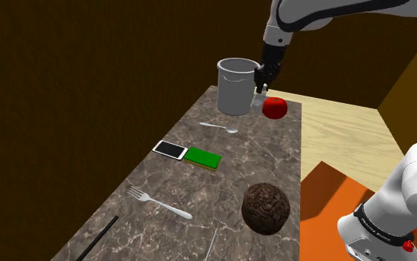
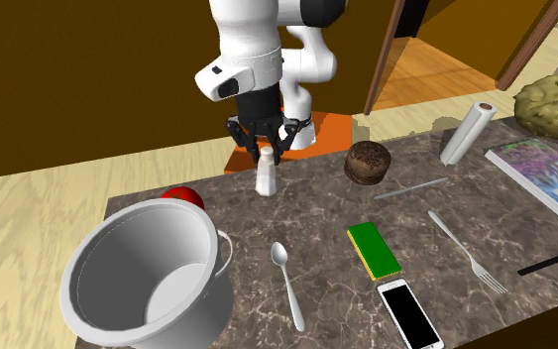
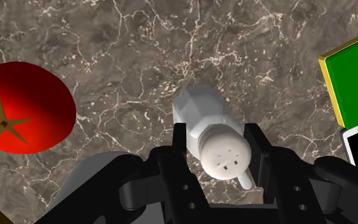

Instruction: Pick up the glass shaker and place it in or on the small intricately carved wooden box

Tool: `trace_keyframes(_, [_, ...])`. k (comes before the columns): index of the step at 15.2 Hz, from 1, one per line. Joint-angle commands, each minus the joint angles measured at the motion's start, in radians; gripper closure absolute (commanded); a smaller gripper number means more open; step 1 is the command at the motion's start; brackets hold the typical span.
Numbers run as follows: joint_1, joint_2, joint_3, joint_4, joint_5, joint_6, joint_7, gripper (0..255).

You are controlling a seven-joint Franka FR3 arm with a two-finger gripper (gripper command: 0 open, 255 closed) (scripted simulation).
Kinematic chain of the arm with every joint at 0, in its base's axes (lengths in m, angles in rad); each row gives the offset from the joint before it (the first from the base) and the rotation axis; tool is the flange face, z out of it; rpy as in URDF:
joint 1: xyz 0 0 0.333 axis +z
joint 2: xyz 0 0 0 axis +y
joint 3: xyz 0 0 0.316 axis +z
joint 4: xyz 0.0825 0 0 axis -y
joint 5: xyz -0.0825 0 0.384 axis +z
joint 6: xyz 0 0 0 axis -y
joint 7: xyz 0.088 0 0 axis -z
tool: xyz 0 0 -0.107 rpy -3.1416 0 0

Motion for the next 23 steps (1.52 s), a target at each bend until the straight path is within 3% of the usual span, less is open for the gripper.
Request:
trace_keyframes(1, [0.001, -0.002, 0.001, 0.019, -0.001, -0.021, 0.003, 255])
trace_keyframes(12, [0.079, -0.289, 0.151, -0.224, 0.017, -0.050, 0.228, 255])
trace_keyframes(23, [0.176, -0.483, 0.334, -0.328, 0.117, -0.117, 0.465, 255])
